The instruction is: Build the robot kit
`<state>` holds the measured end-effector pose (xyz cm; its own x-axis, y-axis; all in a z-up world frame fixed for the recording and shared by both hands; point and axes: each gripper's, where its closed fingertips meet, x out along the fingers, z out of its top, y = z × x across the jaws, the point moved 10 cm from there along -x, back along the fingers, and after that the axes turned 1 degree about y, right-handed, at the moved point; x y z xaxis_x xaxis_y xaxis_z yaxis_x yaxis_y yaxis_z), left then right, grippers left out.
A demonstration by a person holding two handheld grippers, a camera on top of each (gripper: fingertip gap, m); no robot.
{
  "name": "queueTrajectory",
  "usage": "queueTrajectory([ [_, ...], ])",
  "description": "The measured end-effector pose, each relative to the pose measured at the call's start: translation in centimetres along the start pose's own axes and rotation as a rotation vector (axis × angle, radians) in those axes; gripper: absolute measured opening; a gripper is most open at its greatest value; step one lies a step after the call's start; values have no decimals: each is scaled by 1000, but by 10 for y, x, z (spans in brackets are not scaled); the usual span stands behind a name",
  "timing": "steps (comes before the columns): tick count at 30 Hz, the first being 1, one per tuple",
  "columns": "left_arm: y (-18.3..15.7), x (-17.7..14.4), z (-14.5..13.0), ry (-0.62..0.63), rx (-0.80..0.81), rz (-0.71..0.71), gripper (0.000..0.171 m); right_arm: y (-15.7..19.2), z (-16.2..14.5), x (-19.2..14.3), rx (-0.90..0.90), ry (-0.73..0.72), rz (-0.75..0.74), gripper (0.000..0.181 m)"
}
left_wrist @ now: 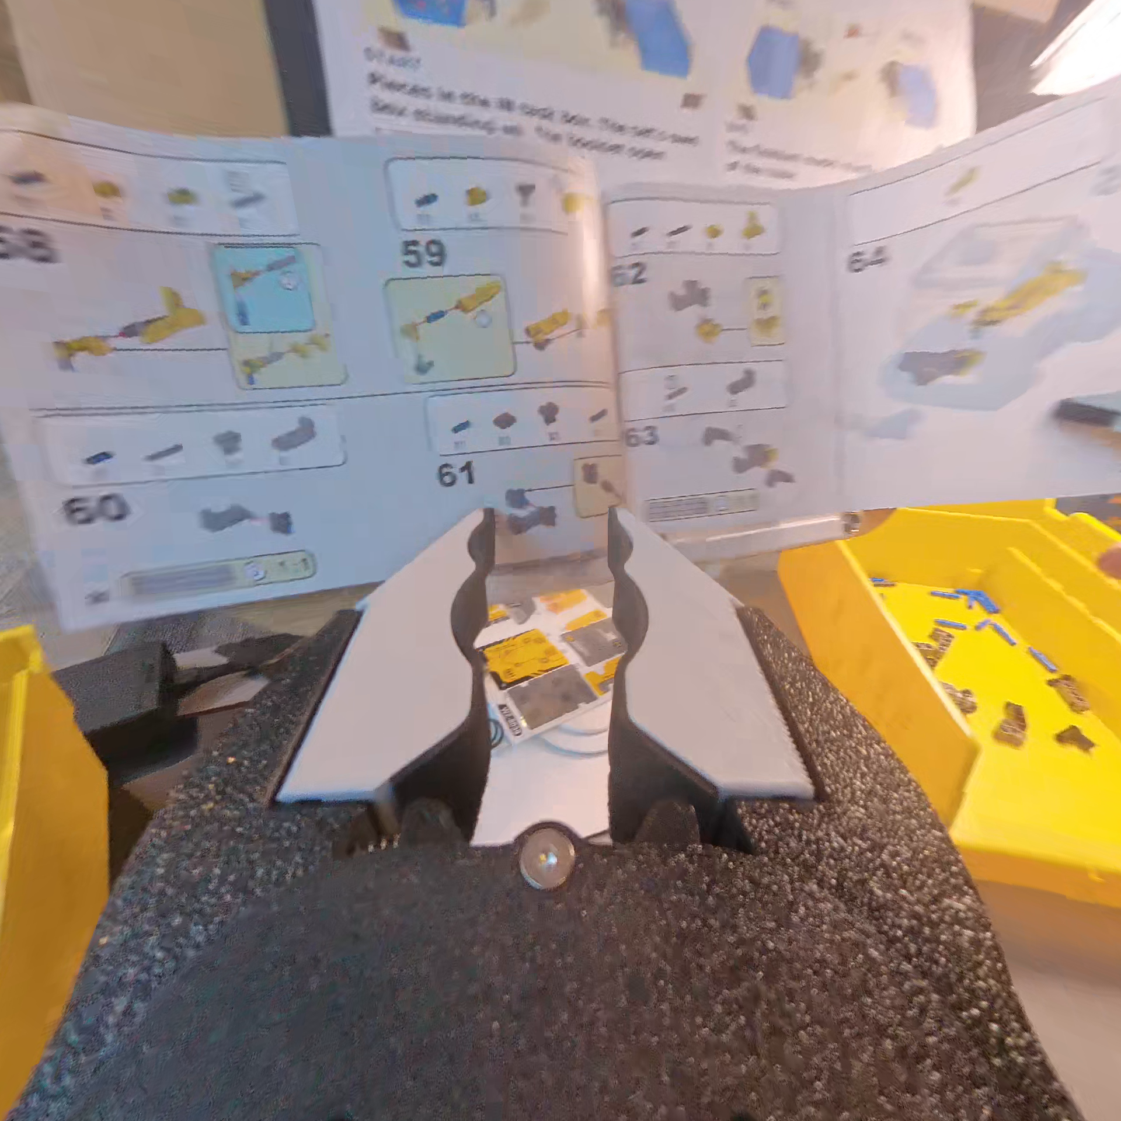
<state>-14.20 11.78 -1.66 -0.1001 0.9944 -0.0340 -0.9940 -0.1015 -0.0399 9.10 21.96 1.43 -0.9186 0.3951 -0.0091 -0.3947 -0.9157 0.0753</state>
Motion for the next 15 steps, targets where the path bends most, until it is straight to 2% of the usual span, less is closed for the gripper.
queueTrajectory([
  [3, 23, 7, -7, 49, -37, 22, 35, -7, 0, 1, 7, -3, -10, 0],
  [5, 32, 9, -10, 49, -50, 27, 28, -12, 0, 2, 9, 1, -23, 0],
  [15, 34, 7, -17, 8, -8, 37, 27, -30, -8, 7, 19, 50, -89, 0],
])
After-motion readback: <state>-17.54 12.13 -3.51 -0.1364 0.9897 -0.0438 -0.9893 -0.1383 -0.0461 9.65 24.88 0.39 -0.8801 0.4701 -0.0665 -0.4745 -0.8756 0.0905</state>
